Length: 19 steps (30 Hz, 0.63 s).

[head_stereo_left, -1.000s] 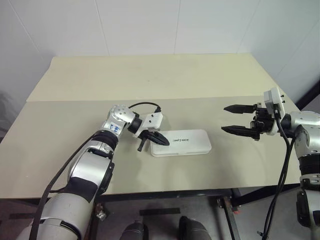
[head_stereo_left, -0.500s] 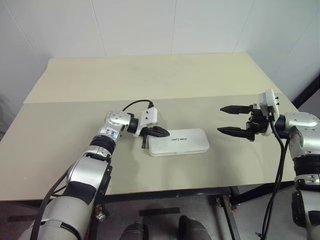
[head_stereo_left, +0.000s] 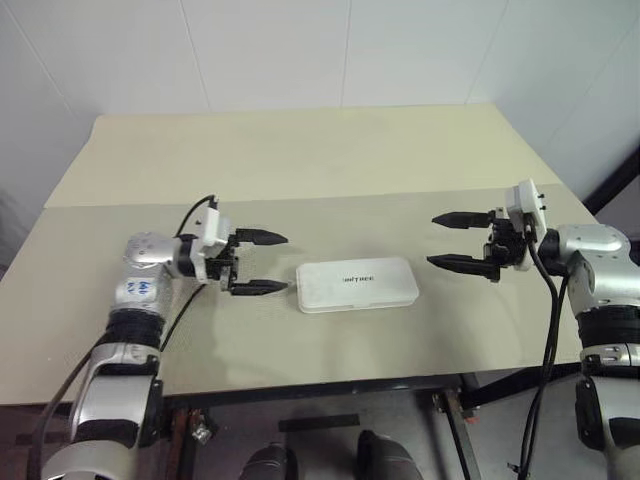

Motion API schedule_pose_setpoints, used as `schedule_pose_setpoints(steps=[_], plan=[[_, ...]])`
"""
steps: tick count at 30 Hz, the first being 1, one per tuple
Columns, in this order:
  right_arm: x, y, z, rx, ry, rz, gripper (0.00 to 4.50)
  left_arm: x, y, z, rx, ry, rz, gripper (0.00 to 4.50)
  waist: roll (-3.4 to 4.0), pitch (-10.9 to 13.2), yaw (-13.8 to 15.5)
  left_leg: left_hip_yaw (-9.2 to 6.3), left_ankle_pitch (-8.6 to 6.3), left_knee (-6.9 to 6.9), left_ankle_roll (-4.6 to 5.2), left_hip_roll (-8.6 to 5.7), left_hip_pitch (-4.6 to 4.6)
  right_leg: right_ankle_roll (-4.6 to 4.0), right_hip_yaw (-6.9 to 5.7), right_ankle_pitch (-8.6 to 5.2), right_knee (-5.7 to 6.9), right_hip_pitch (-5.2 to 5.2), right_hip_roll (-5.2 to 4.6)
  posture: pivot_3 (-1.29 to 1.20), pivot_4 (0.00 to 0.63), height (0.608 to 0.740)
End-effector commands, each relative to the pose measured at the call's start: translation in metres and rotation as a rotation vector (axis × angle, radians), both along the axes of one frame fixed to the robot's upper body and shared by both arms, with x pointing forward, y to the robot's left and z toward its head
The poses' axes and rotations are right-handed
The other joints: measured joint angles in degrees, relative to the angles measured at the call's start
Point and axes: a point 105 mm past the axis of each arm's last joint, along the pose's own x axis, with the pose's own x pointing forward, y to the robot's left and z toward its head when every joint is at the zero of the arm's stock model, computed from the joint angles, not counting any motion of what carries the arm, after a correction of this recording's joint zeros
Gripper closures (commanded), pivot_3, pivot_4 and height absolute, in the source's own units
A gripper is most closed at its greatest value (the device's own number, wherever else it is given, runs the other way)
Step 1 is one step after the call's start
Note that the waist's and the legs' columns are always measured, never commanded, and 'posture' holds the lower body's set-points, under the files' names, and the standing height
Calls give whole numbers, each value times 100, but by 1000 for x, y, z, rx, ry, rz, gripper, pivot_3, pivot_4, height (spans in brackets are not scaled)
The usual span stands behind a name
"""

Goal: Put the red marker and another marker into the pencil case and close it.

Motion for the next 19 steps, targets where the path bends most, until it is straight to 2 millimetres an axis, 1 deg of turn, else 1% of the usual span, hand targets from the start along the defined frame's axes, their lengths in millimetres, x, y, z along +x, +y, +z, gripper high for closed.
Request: schedule_pose_setpoints(steps=[1, 4, 6, 9, 11, 13, 16, 19], plan=[[2, -3, 12, -6, -42, 1, 0, -8, 10, 15, -5, -44, -8, 22, 0, 0, 5, -1, 0, 0, 0, 0, -1, 0, -1, 0, -1, 0, -1, 0, 150, 740], [5, -3, 12, -12, -41, -1, 0, -13, 17, 17, 2, -47, 6, 22, 0, 0, -19, 0, -1, -1, 1, -1, -1, 0, -2, 0, -2, -2, -3, 0, 150, 740], [5, -2, 13, -13, -43, 4, 0, -20, 22, 17, 14, -38, 3, 22, 0, 0, -43, 1, -3, -3, 1, -1, -2, 0, -5, 0, -4, -3, -3, 0, 150, 740], [7, -5, 13, -18, -41, -3, 0, -30, 29, 15, 41, -15, 4, 22, 1, 1, -100, 5, -6, -6, 1, -1, -2, -1, -14, 0, -5, -5, -9, 0, 150, 740], [9, -7, 12, -16, -46, -18, 0, -35, 37, 15, 56, -1, 26, 22, 2, 1, -113, 9, -6, -6, 3, -2, -2, -1, -16, 0, -4, -7, -11, 0, 150, 740], [10, -6, 12, -10, -58, -26, 0, -38, 45, 15, 69, 10, 44, 22, 3, 2, -123, 10, -6, -6, 2, 0, -1, -1, -16, 0, -2, -9, -11, 0, 150, 740], [10, -6, 13, 25, -81, -48, 0, -38, 50, 19, 67, 7, 84, 22, 4, 2, -118, 10, -6, -6, 0, 1, -1, -2, -16, -1, 2, -11, -11, 0, 150, 740], [8, -2, 9, 54, -82, -49, 0, -36, 48, 27, 41, -19, 112, 22, 3, 2, -115, 9, -6, -6, -1, 0, -1, -2, -16, -1, 1, -11, -15, 0, 150, 740]])
